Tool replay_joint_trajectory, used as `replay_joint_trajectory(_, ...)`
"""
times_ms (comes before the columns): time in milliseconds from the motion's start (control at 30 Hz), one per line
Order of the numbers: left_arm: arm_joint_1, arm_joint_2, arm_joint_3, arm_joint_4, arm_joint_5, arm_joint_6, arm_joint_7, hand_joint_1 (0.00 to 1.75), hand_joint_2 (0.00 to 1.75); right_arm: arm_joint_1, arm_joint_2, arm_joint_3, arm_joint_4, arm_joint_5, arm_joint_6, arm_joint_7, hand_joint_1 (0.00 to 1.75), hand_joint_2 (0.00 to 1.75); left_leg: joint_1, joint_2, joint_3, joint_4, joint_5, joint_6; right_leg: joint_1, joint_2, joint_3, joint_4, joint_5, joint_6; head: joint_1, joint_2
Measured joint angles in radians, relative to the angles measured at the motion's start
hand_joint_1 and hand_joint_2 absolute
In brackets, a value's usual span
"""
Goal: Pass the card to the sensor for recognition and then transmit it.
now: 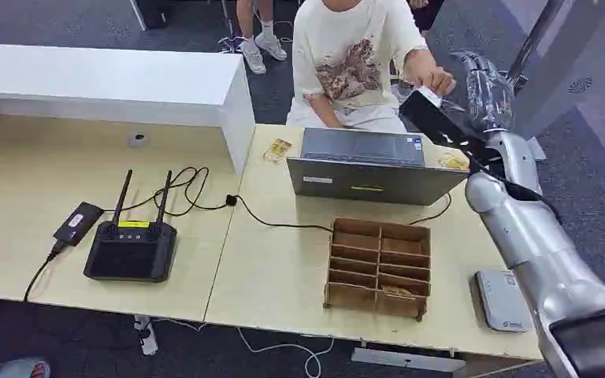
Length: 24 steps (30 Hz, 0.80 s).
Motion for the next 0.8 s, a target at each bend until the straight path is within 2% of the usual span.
replay_joint_trajectory(467, 0.000, 0.000, 0.001, 0.000, -0.009, 0.001, 0.000, 0.00, 0.00, 0.004, 0.000, -0.031, 0.004, -0.014, -0.008, -0.008, 1.75, 1.75, 0.000, 0.000, 0.000, 0.000, 0.000, 0.000, 0.000, 0.000, 0.000, 0.000, 0.000, 0.000, 0.000, 0.000)
replay_joint_trajectory(800, 0.000, 0.000, 0.013, 0.000, -0.006, 0.003, -0.001, 0.00, 0.00, 0.034, 0.000, -0.077, -0.037, -0.110, -0.055, -0.071, 1.75, 1.75, 0.000, 0.000, 0.000, 0.000, 0.000, 0.000, 0.000, 0.000, 0.000, 0.000, 0.000, 0.000, 0.000, 0.000)
